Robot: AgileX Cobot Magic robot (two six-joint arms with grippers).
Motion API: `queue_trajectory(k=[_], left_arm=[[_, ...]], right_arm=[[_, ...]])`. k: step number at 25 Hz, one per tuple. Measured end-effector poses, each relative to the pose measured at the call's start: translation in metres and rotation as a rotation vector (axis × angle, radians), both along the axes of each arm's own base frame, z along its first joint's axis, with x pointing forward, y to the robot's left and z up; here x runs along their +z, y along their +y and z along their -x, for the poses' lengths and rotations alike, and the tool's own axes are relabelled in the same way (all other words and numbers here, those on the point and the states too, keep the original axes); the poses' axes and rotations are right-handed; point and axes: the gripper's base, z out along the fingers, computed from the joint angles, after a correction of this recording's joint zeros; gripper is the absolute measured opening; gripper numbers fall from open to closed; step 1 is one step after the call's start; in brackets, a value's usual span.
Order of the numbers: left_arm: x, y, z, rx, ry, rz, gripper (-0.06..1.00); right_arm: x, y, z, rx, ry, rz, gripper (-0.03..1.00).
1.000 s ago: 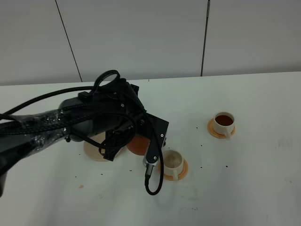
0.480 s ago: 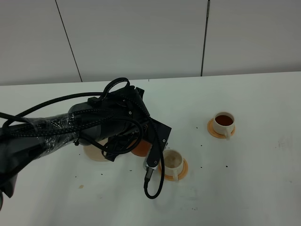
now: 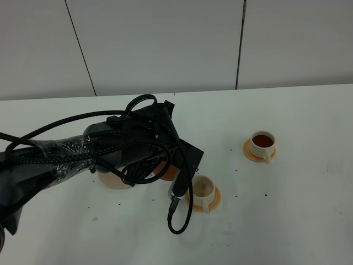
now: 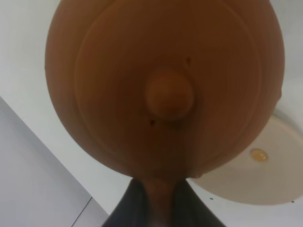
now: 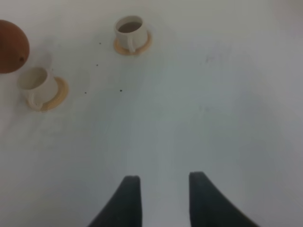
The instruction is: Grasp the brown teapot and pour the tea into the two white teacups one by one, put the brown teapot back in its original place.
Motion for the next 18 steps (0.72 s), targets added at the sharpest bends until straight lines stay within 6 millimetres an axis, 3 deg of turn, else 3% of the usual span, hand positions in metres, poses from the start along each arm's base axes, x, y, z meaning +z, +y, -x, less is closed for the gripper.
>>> queue_trajectory(k=[18], left_arm=[[0.005, -0.017, 0.008, -0.121, -0.061, -0.092, 0.17]], right_arm=[[0.0, 0.0, 0.0, 0.0, 0.0, 0.0, 0.24]])
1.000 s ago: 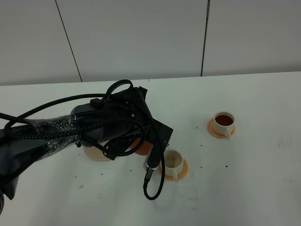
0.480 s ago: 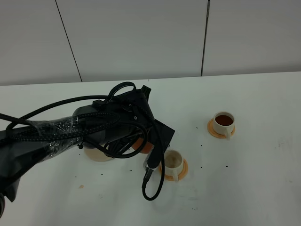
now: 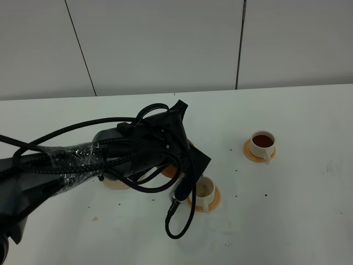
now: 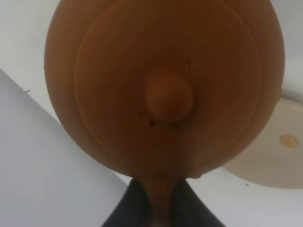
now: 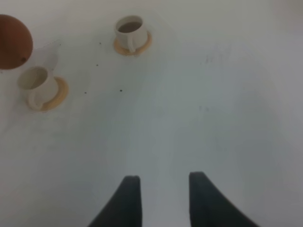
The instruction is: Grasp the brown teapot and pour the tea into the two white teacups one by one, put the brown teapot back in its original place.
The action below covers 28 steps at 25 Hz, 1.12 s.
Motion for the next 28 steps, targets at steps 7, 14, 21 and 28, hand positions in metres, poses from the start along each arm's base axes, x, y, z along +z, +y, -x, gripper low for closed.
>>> queue_trajectory(k=[7, 14, 21, 28], left_arm=[[0.001, -0.003, 0.002, -0.019, -0.01, -0.018, 0.17], [-0.002, -0.007, 0.004, -0.042, -0.025, -0.073, 0.17], [-0.007, -0.013, 0.007, -0.068, -0.034, -0.115, 0.17], [-0.005, -0.016, 0.008, -0.103, -0.055, -0.144, 0.17]], right_arm=[[0.0, 0.0, 0.0, 0.0, 0.0, 0.0, 0.24], [0.0, 0.0, 0.0, 0.0, 0.0, 0.0, 0.24], [0.0, 0.0, 0.0, 0.0, 0.0, 0.0, 0.24], [0.0, 0.0, 0.0, 0.0, 0.0, 0.0, 0.24]])
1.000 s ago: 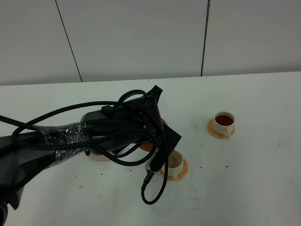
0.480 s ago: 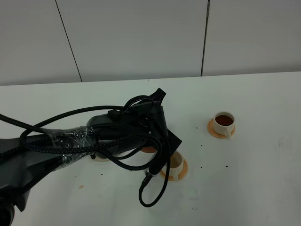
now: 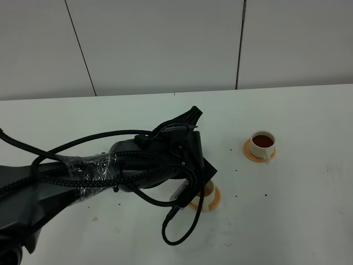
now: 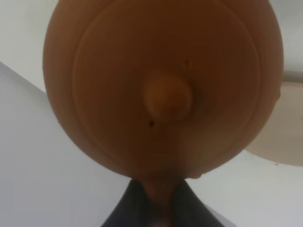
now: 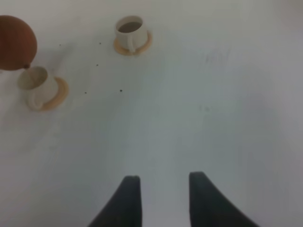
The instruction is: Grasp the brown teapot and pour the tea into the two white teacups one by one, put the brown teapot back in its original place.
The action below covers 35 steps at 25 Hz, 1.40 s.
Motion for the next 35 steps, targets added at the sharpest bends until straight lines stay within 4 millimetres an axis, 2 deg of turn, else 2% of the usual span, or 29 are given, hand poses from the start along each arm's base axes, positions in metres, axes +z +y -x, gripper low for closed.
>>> queue_trajectory(k=[35], left_arm=[[0.003, -0.0022, 0.0009, -0.081, -0.013, -0.111, 0.17]], right_arm=[[0.0, 0.0, 0.0, 0.0, 0.0, 0.0, 0.24]])
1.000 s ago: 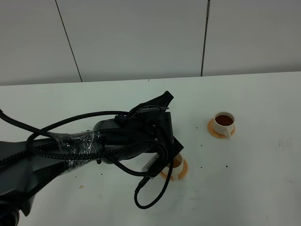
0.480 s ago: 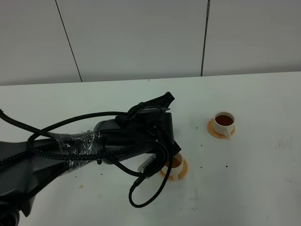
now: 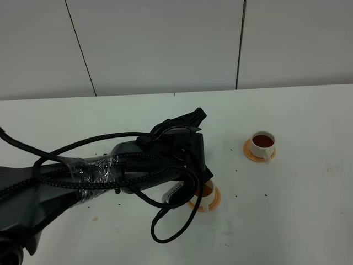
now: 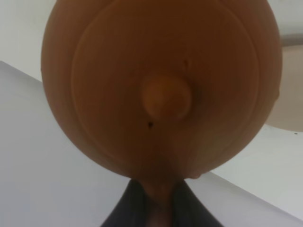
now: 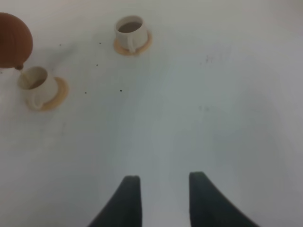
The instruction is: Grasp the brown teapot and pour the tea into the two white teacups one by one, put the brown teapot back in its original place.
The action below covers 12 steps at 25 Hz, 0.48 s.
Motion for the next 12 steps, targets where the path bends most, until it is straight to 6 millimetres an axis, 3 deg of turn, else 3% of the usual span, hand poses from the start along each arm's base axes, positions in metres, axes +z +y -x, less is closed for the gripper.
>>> queue_trajectory(k=[12], left_arm=[[0.0007, -0.0044, 0.0021, -0.027, -0.009, -0.006, 0.17]], right_arm=[[0.0, 0.0, 0.0, 0.0, 0.0, 0.0, 0.24]])
